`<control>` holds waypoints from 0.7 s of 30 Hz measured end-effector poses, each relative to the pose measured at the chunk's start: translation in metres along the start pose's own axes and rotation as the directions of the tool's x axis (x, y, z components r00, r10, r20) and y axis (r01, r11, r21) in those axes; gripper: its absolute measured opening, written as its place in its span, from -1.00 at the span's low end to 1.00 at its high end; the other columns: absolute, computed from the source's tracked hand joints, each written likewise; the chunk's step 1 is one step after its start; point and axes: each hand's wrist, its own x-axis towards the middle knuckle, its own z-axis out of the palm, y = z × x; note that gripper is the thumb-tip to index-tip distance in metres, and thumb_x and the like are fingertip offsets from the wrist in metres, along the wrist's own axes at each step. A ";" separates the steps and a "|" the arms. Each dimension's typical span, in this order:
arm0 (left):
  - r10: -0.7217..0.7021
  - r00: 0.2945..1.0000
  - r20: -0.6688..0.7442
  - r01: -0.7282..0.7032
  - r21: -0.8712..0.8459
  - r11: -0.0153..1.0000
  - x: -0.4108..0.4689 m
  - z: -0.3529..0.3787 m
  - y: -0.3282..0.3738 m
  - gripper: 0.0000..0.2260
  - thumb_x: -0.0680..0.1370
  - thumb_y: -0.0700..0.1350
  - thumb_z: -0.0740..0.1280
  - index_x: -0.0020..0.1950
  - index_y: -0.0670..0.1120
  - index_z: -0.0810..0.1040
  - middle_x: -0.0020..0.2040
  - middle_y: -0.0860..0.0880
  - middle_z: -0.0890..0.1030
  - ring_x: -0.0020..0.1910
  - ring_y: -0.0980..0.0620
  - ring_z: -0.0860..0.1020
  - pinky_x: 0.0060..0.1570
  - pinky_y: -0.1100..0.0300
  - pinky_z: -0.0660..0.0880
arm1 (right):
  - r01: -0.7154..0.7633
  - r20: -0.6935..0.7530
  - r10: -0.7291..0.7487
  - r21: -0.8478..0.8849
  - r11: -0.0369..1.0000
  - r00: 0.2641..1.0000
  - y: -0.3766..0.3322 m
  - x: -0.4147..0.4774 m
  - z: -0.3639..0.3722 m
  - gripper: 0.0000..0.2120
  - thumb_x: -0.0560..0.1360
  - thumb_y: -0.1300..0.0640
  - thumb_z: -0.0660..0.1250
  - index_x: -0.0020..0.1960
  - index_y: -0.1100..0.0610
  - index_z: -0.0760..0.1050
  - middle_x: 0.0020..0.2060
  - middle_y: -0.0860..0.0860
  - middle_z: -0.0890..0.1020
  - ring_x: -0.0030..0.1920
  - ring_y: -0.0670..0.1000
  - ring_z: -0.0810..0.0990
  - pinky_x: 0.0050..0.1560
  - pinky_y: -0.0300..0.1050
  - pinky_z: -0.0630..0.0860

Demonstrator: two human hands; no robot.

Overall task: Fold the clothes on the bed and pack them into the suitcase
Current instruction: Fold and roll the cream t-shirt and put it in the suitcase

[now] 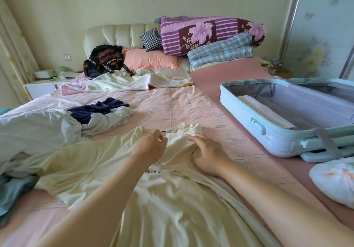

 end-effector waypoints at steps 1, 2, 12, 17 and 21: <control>-0.008 0.999 0.041 0.008 0.002 1.000 0.008 0.005 0.005 -0.69 0.63 0.13 0.12 0.20 -0.01 0.48 0.07 -0.06 0.64 0.00 -0.09 0.58 -0.03 0.04 0.53 | -0.006 -0.022 0.006 0.003 1.000 1.000 0.001 0.004 0.001 -0.42 0.51 0.09 0.23 0.52 -0.13 0.27 0.54 -0.09 0.25 0.53 -0.01 0.22 0.48 0.02 0.12; -0.020 0.996 0.088 0.017 0.033 0.999 0.016 0.008 0.009 -0.61 0.63 0.18 0.10 0.33 0.00 0.42 0.18 -0.08 0.60 0.12 -0.13 0.56 0.07 0.01 0.51 | -0.013 -0.049 0.014 0.016 1.000 0.999 0.003 0.008 0.002 -0.43 0.52 0.12 0.22 0.51 -0.11 0.29 0.53 -0.09 0.27 0.51 0.00 0.25 0.47 0.01 0.16; -0.023 0.996 -0.081 0.009 -0.170 0.985 0.046 0.018 -0.011 -0.82 0.57 -0.05 0.28 0.01 -0.06 0.67 0.13 -0.01 0.50 -0.02 -0.07 0.54 -0.11 0.15 0.48 | -0.052 -0.158 0.039 -0.081 0.995 0.987 0.027 0.069 0.003 -0.55 0.65 0.15 0.09 0.53 -0.06 0.29 0.44 -0.02 0.37 0.32 0.10 0.50 0.24 0.02 0.45; 0.015 0.974 -0.226 -0.082 -0.288 0.954 0.049 0.007 -0.024 -0.78 0.58 -0.16 0.28 0.14 -0.04 0.68 0.03 -0.04 0.70 0.03 -0.07 0.62 -0.02 0.10 0.54 | -0.099 0.009 0.106 -0.272 0.957 0.994 0.025 0.111 0.009 -0.64 0.65 0.01 0.17 0.44 -0.11 0.38 0.45 0.02 0.31 0.33 0.12 0.43 0.25 0.04 0.41; 0.078 0.997 0.019 -0.073 -0.195 0.978 0.052 0.018 -0.020 -0.55 0.62 0.13 0.20 0.51 0.12 0.31 0.30 -0.02 0.53 0.23 -0.06 0.50 0.17 0.05 0.46 | -0.028 -0.136 -0.023 -0.365 0.931 0.991 0.023 0.121 0.011 -0.82 0.61 -0.04 0.30 0.09 0.00 0.63 0.19 -0.03 0.54 0.16 0.08 0.50 0.11 -0.03 0.42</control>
